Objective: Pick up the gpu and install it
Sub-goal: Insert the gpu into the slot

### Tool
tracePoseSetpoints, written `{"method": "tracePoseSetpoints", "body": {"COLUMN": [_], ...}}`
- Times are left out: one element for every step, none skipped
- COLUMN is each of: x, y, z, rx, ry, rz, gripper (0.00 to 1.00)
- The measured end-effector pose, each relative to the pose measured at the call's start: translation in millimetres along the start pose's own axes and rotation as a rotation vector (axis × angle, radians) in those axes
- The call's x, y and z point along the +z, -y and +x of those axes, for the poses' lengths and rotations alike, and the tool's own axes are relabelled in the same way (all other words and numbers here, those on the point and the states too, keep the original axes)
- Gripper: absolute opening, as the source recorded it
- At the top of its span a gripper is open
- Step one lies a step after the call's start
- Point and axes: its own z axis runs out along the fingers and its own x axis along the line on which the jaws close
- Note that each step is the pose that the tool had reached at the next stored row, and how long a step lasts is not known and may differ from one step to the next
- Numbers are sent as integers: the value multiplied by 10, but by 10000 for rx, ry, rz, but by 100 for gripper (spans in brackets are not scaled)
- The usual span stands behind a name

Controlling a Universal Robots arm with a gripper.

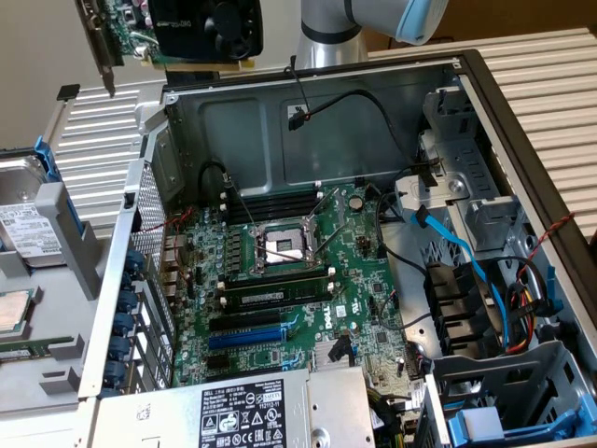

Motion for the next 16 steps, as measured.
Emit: {"method": "tracePoseSetpoints", "body": {"x": [1,1,1,1,1,1,0,0,0,0,0,1,1,2,2,5], "y": [0,1,1,1,1,2,10,19,27,35,45,53,62,73,88,105], "z": [0,0,0,0,0,0,1,2,3,6,8,10,13,18,32,47], "rx": [-179,-336,-358,-359,-359,-359,-373,-385,-395,-405,-414,-424,-428,-430,-430,-429], "ry": [-9,-18,-23,-22,-23,-23,-17,-6,6,12,15,13,8,3,-5,-10], "rz": [-8,-23,-33,-32,-33,-34,-43,-58,-77,-106,-148,-198,-258,-320,-396,-477], "gripper": [27,27,27,27,27,27,27,27,27,27,27,27,27,27,27,27]}}
